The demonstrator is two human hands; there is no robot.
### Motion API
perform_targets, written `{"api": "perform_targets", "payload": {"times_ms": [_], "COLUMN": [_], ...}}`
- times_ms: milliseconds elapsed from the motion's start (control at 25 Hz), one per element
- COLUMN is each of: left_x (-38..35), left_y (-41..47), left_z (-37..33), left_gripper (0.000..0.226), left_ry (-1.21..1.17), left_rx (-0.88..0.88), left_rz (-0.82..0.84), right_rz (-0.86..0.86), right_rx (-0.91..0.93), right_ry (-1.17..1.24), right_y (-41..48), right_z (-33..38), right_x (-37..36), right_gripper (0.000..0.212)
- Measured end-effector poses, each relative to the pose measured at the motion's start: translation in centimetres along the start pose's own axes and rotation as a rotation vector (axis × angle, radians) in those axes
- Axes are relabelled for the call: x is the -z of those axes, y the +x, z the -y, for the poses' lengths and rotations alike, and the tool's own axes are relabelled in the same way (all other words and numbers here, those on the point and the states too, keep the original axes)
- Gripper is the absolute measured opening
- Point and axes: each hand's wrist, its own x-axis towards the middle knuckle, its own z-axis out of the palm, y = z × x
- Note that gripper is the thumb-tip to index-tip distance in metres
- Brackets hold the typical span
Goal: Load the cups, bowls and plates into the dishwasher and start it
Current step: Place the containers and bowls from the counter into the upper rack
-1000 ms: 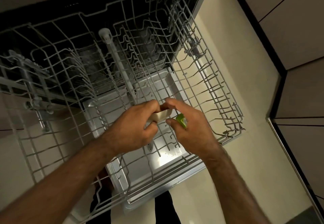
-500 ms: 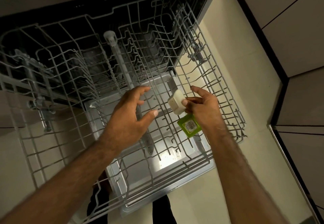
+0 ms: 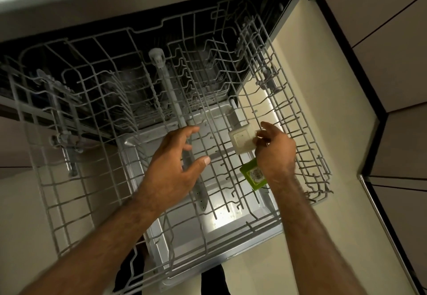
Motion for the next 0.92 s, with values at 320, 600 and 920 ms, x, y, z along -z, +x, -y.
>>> {"api": "perform_targets", "payload": {"times_ms": [320,600,920], "left_x": [4.1,10.9,23.0], "left_y": [-0.8,-4.0,-9.5], "left_z": [-1.7,-4.9,-8.4], "left_gripper": [0.090,0.091,0.069], "left_ry": [0.241,0.395,0.401], "left_rx": [-0.041,-0.156,-0.299], "left_rz": [-0.129,-0.252,-0.533], "right_rz": [-0.059,-0.078,-0.053], "right_rx": [0.399,0.805,1.116], "right_ry": [-0.250,-0.155,0.031], "right_y": [-3.1,-9.5,-18.6], "right_z": [4.4,14.3,26.7], "right_x": [-0.2,0.1,-0.1], "right_gripper": [0.058,0.042,0.034]}}
